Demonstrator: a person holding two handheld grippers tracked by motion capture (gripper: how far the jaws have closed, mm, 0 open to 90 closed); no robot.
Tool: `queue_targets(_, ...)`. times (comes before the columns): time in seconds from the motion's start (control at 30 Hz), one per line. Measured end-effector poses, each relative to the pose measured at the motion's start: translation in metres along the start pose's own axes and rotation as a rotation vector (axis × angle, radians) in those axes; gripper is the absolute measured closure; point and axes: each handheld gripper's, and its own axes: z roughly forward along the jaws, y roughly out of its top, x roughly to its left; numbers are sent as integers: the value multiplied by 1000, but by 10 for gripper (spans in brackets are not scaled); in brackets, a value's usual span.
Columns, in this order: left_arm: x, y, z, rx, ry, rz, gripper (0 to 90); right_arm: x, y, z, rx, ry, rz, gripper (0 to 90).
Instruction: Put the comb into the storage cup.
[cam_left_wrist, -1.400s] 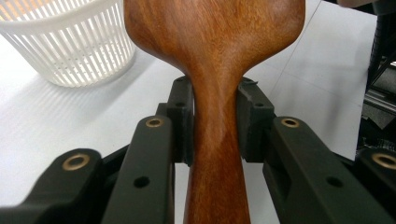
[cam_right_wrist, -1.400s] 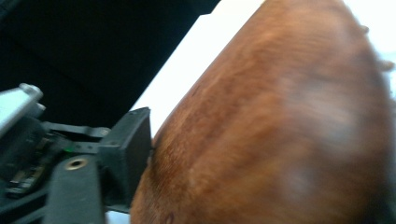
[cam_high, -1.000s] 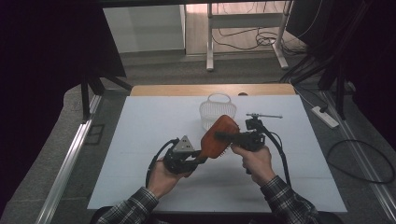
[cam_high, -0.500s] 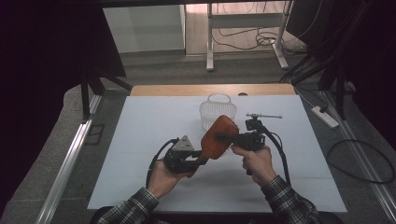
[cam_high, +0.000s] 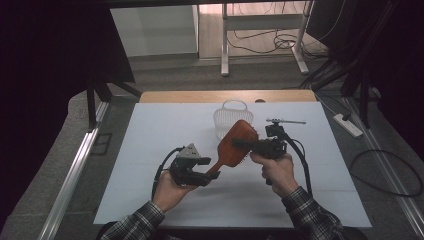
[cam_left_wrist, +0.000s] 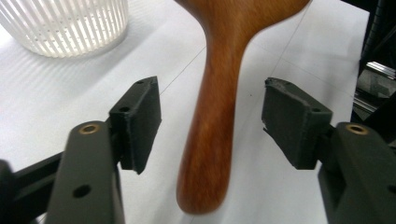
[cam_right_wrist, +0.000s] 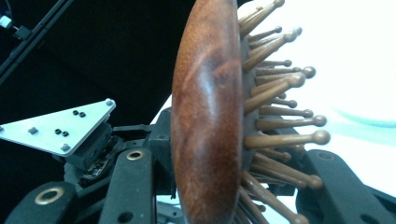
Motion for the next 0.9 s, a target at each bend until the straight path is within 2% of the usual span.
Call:
queue_targets(0.13, 5, -3, -3, -1, -1, -10, 303, -1, 2, -2, -13, 0, -1, 548)
queue_targets(0.3, 7, -6, -9, 2, 24, -14, 204, 0, 5, -5, -19, -16, -13, 547)
queue_targets(0.47, 11, -12, -17, -14, -1, -39, 159, 0, 8, -7, -33, -30, -26, 547)
queue_targets(0.6, 12, -16, -23, -21, 9, -63, 119, 0, 11, -9, -39, -33, -28, 547)
queue_targets(0.9, 11, -27, -32, 16, 26, -67, 59, 0, 18, -14, -56, -43, -39, 547)
